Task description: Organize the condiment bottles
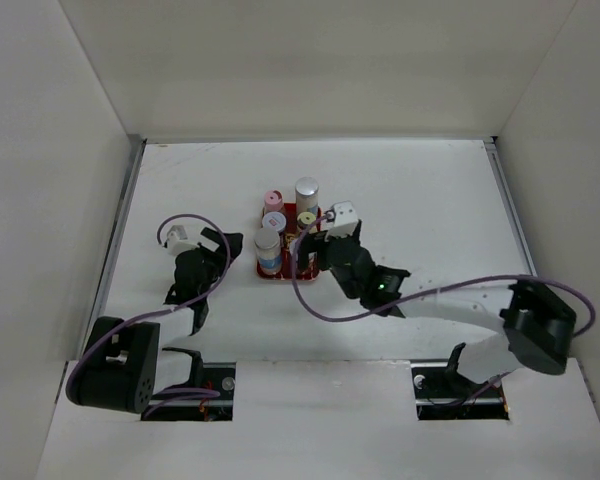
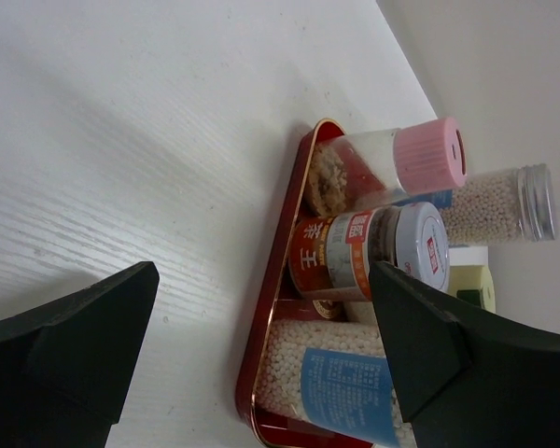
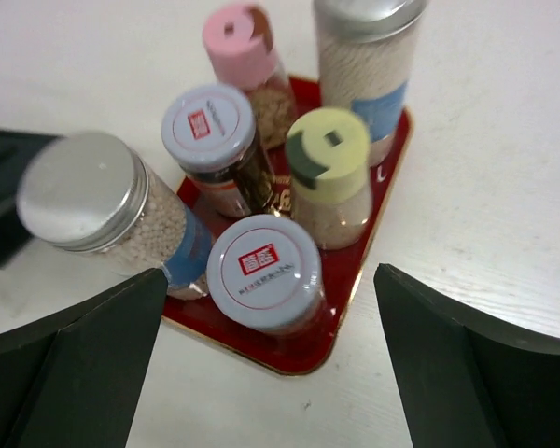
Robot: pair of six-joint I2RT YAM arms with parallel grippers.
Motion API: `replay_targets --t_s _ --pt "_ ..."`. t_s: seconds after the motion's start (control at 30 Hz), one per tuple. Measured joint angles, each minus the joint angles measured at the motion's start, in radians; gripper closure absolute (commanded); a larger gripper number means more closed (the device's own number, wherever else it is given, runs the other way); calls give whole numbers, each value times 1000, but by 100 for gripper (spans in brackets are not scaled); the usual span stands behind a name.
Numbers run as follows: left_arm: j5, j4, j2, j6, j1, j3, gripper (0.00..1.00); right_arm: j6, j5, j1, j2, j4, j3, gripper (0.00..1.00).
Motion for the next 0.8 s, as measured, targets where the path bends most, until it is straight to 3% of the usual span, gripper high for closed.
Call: replay_targets --t_s 0.13,0.33,0.57,0.8 --pt "-13 -23 -13 1 19 0 0 6 60 -40 -208 55 -134 0" --pt "-32 -52 -13 8 48 0 0 97 117 -231 -446 159 -421 0" --pt "-43 -79 0 11 77 4 0 185 4 -423 -460 185 -534 0" --pt "-42 -83 30 13 77 22 0 203 -68 -467 -448 212 -534 0"
